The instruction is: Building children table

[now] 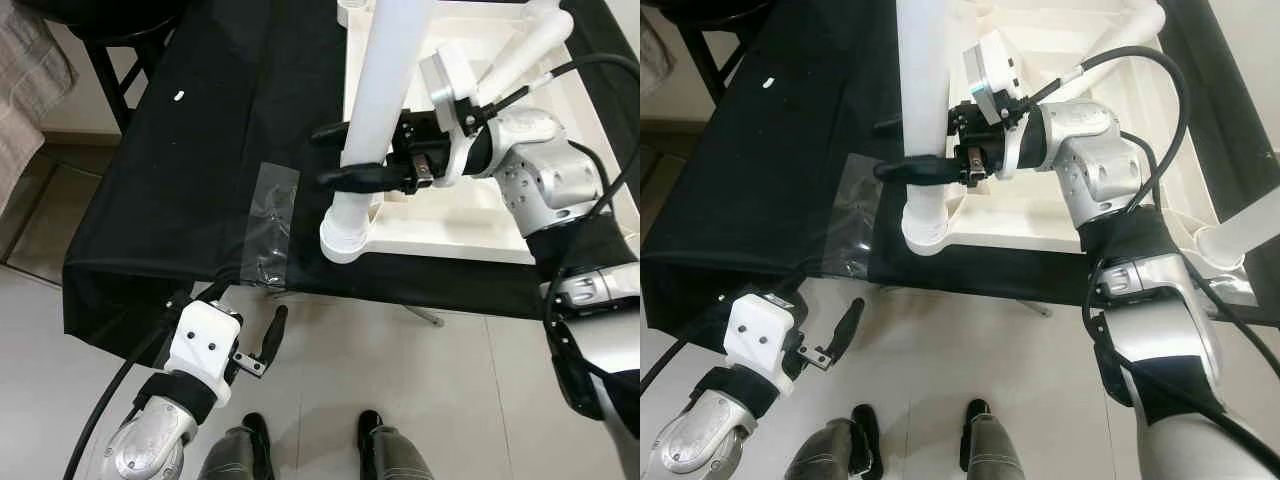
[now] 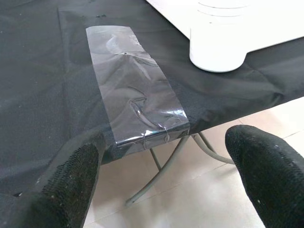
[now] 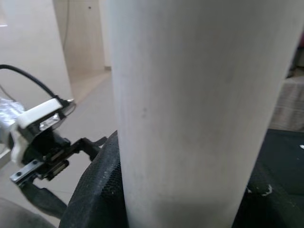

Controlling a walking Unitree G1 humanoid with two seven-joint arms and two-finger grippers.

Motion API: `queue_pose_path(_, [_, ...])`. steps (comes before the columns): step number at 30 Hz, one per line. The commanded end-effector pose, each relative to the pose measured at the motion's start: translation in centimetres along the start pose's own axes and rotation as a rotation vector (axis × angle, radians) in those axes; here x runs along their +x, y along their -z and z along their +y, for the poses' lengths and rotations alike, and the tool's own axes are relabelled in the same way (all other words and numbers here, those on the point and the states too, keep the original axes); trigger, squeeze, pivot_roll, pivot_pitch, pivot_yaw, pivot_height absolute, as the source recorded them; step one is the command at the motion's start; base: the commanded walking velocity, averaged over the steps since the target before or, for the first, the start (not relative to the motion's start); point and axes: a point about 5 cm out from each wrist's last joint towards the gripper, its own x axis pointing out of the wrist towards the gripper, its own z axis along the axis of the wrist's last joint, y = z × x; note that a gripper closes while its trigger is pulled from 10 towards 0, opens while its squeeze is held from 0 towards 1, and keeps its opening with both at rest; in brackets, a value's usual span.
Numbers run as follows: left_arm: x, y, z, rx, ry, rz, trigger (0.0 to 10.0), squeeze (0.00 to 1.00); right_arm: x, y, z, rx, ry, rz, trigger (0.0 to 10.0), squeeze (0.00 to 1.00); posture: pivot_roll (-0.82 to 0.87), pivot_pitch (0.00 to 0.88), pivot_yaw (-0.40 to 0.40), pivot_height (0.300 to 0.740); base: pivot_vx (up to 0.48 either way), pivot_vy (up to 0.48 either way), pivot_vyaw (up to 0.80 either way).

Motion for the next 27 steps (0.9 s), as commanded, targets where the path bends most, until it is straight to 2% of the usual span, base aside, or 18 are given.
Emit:
queue_pose_path(1, [-0.3,0.6,-0.2,-0.005,0.002,0.029,10.0,0.00,-0.5,2.7,0.2,0.090,0.048,0.098,10.0,0.00,-0.02,0.410,-0.010,0.740,0.000,0.000,0.00])
queue_pose_path(9, [-0.3,0.7,-0.2,-0.005,0.005,0.029,10.0,0.00,-0.1,2.3,-0.4,0.073,0.078,0.130,10.0,0.00,-0.02,0.404,-0.006,0.740,0.000,0.000,0.00])
queue_pose_path(12, [-0.3,0.7,-0.2,-0.005,0.006,0.030,10.0,0.00,0.1,1.9,-0.5,0.030,0.064,0.133,10.0,0.00,-0.02,0.401,-0.008,0.740,0.000,0.000,0.00])
queue_pose_path(16, [-0.3,0.7,-0.3,-0.005,0.006,0.031,10.0,0.00,0.3,1.1,-0.3,-0.015,0.003,0.115,10.0,0.00,-0.02,0.399,-0.009,0.740,0.000,0.000,0.00])
queue_pose_path(19, [-0.4,0.8,-0.3,-0.004,0.007,0.033,10.0,0.00,0.1,1.1,0.2,-0.012,-0.064,0.132,10.0,0.00,-0.02,0.395,-0.009,0.740,0.000,0.000,0.00])
queue_pose_path(27, [-0.3,0.8,-0.3,-0.003,0.010,0.034,10.0,0.00,-0.4,0.6,0.4,0.004,-0.139,0.121,10.0,0.00,-0.02,0.399,-0.007,0.740,0.000,0.000,0.00])
